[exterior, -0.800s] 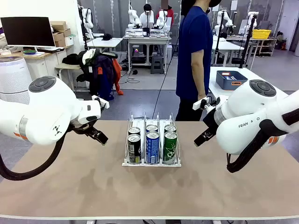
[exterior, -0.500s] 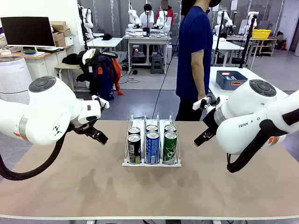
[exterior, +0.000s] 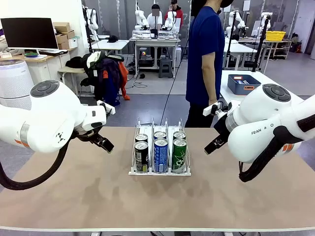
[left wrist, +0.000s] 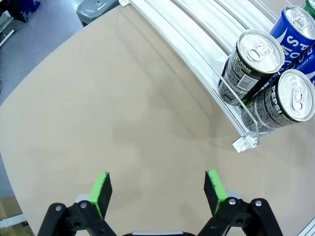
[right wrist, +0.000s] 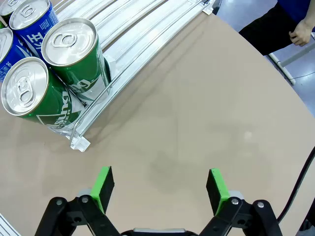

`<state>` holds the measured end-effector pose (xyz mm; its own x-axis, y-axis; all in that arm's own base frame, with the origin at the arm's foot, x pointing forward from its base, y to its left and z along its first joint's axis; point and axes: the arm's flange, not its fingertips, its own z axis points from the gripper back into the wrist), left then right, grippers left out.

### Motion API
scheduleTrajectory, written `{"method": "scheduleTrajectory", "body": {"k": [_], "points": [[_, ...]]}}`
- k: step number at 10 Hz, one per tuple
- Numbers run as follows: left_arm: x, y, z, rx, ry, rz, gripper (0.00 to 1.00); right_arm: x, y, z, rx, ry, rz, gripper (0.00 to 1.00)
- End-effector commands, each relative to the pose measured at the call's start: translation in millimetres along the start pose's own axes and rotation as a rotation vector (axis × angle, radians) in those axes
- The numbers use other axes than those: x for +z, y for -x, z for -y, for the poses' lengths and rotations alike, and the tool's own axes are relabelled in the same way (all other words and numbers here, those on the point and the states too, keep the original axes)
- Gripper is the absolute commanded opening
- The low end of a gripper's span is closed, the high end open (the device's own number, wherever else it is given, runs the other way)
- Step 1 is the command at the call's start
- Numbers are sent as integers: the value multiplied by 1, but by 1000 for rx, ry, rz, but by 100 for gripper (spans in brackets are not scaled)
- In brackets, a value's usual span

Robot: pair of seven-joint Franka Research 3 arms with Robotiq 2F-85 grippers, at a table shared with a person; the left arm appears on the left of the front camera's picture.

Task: Fill the beverage cans into the dispenser.
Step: Pick up the Sprite handed by the human.

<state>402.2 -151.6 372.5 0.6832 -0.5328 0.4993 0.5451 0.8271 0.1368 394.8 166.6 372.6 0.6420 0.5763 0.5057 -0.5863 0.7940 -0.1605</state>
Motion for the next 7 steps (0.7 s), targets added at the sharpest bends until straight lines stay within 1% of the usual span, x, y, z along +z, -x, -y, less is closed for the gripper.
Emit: {"method": "scheduleTrajectory", "body": {"k": [1,7], "points": [[0,0,0,0,0,0,100,0,0,0,-1,0,0,100],[0,0,0,0,0,0,100,0,0,0,0,0,0,100]]}}
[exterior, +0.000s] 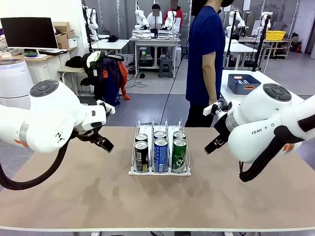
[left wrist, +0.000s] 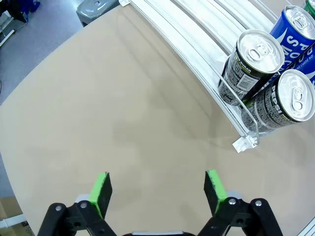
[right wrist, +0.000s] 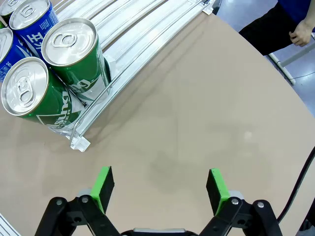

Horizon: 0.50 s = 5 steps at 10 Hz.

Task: Fill the beverage cans into the dispenser.
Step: Pick up the Sprite handed by the human.

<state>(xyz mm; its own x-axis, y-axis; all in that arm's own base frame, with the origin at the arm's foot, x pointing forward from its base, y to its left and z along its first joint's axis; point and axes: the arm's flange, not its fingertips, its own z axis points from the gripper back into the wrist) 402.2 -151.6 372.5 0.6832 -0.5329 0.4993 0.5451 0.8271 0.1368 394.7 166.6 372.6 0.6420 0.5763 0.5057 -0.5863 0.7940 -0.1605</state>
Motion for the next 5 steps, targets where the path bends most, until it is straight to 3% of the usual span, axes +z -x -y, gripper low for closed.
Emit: {"method": "scheduleTrajectory", "body": {"k": [1,2,3,5], "points": [[15,-4,11,10,83,-36,100,25,7,-4,-14,-110,-64,100],[16,-17,16,-4,94,-11,100,40,0,17,6,-170,-102,100],[36,-16,15,-58,163,-48,100,53,0,12,-20,-211,-137,100],[57,-25,-10,-162,280,-56,100,75,-16,22,19,-284,-179,100]]}}
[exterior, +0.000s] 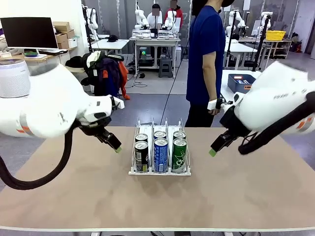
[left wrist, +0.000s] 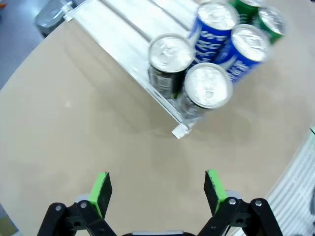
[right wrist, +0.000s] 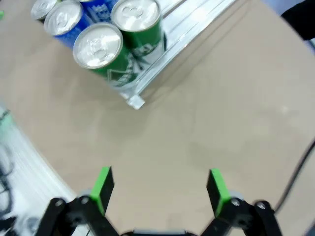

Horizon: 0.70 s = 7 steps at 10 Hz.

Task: Fill the beverage cans into the dispenser.
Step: Pick up the Sprite handed by the human.

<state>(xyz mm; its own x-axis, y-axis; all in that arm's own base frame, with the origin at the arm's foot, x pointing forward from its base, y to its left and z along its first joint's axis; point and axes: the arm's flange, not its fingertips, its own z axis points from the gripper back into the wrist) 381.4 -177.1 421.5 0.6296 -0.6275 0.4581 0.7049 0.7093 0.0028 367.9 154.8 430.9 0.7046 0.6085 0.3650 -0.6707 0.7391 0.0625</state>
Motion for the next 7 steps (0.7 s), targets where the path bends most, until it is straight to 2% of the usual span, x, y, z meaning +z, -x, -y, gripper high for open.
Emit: {"method": "scheduleTrajectory", "body": {"k": [1,2,3,4,5,7], "points": [[33,-1,-35,-94,156,-20,100,41,-16,17,49,-94,-48,100],[59,-1,-32,-137,203,-42,100,65,-19,8,43,-134,-68,100],[76,-10,-36,-157,107,-37,100,87,-28,16,78,-168,-99,100],[100,-18,-37,-222,144,-12,100,116,-34,22,111,-250,-112,100],[121,-22,-42,-240,174,6,100,134,-36,25,142,-295,-85,100],[147,-26,-54,-235,163,50,100,164,-38,32,266,-287,0,100]]}}
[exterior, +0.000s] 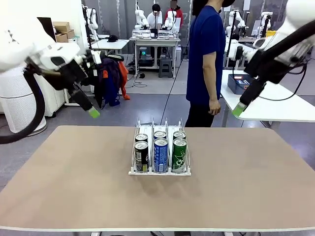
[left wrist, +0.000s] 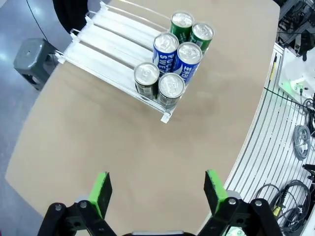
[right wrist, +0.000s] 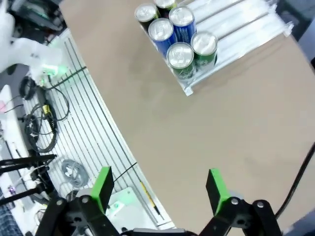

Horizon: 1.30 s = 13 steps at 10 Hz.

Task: Fill the beverage cans into the dispenser.
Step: Pick up the Sprite handed by the human.

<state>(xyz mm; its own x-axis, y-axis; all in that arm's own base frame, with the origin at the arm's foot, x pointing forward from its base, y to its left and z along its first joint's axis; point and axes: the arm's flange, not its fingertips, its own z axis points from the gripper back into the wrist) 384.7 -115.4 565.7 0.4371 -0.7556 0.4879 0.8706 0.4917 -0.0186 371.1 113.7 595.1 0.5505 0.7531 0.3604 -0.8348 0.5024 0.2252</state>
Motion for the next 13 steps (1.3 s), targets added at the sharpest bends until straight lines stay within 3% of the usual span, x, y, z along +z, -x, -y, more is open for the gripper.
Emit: {"method": "scheduleTrajectory", "body": {"k": [1,2,6,7,8,10,13], "points": [[10,-1,-4,89,-58,27,100,16,1,8,74,29,70,100],[0,0,0,0,0,0,100,0,0,0,0,0,0,100],[4,-4,1,11,-23,-6,100,5,0,2,28,22,-1,100],[14,-6,-6,-27,115,9,100,19,-3,8,125,18,75,100],[32,-11,-19,-86,243,90,100,43,-11,20,177,18,159,100],[71,-19,-41,-152,364,195,100,85,-22,28,237,-91,286,100],[113,-33,-37,-255,294,299,100,136,-28,31,255,4,422,100]]}}
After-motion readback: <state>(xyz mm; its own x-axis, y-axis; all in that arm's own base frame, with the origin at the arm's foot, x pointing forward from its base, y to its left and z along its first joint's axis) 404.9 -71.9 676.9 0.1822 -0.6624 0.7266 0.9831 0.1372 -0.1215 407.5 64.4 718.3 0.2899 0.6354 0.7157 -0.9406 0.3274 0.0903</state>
